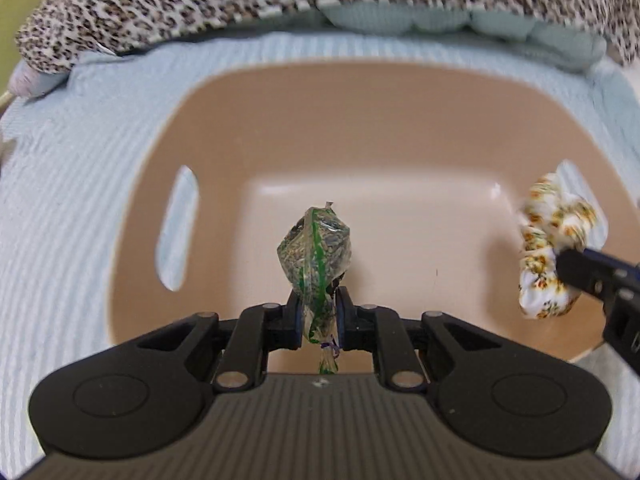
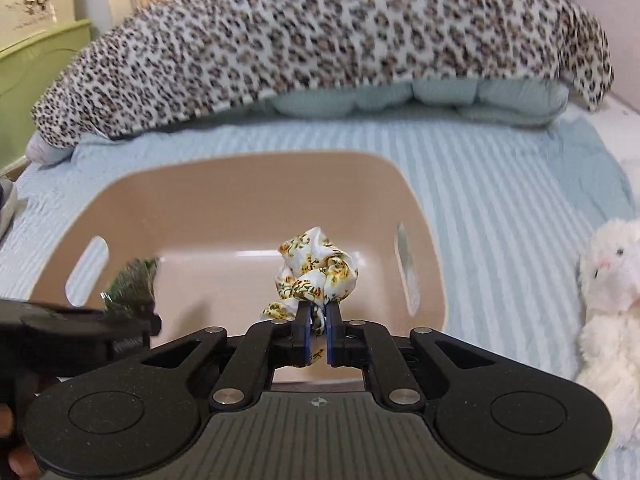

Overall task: Organize objects
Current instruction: 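Carry both items over the beige basket and open both tools to drop them, then grasp the blue-white tissue pack with the left tool while the right tool grasps the white box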

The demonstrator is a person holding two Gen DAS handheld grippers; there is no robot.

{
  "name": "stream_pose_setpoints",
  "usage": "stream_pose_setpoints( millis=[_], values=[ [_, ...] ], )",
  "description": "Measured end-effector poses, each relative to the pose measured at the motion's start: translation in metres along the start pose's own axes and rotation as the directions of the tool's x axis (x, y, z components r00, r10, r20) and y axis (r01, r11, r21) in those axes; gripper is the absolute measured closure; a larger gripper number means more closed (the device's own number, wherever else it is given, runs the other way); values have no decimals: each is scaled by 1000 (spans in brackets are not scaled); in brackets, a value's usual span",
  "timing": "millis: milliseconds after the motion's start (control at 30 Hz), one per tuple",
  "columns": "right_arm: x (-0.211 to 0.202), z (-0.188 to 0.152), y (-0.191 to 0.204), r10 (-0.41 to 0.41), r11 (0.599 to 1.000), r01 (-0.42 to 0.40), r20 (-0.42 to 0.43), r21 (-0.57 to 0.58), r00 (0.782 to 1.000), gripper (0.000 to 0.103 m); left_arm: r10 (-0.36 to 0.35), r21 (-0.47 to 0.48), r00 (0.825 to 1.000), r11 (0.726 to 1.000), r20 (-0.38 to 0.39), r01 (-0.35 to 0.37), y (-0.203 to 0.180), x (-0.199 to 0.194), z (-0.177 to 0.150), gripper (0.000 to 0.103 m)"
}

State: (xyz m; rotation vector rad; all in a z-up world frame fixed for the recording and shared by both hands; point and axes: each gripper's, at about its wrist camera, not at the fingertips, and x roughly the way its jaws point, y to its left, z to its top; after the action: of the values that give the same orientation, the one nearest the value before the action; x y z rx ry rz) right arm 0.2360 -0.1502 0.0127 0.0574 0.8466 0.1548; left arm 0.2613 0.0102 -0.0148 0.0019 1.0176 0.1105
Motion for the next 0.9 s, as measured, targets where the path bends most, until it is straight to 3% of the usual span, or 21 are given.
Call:
stream_pose_setpoints(
  millis=[33, 67, 133, 167, 233, 300, 433, 633, 900],
  values=[
    [0, -2, 1, 2, 1000, -2, -1, -4, 1000, 91, -3, 1, 1000, 1000, -2, 3, 0, 1, -1, 82],
    [-2, -2, 3, -1, 1000, 1, 7, -14, 1000, 88, 0, -3, 1000, 1000, 3, 0, 2, 1, -3, 74],
    [-6, -5, 3, -3, 999, 4, 29, -32, 1000, 54, 8, -9, 999, 1000, 31, -7, 7, -7, -3, 54],
    [-11, -6, 3, -4, 999, 5, 47, -34, 999, 47, -2, -15, 998, 1000, 58, 2, 9, -14, -3, 46],
    [-24, -3, 2, 4, 999, -1, 82, -40, 997, 37, -31, -15, 995, 999, 90, 33, 12, -28, -3, 41],
    [-37, -2, 0, 8, 999, -4, 101, -41, 995, 27, -26, -13, 992, 1000, 121, 27, 16, -42, -1, 20],
    [-65, -6, -11, 44, 999, -43, 138, -9, 989, 3, -23, -33, 984, 999, 175, 29, 28, -69, -7, 13],
    [-92, -16, -19, 47, 999, -47, 133, -7, 990, 0, 23, -12, 985, 1000, 173, -22, 42, -92, -27, 13],
    [-87, -49, -16, 13, 998, -11, 33, -67, 999, 0, 9, 27, 991, 1000, 134, -13, 58, -109, -69, 13]
  ],
)
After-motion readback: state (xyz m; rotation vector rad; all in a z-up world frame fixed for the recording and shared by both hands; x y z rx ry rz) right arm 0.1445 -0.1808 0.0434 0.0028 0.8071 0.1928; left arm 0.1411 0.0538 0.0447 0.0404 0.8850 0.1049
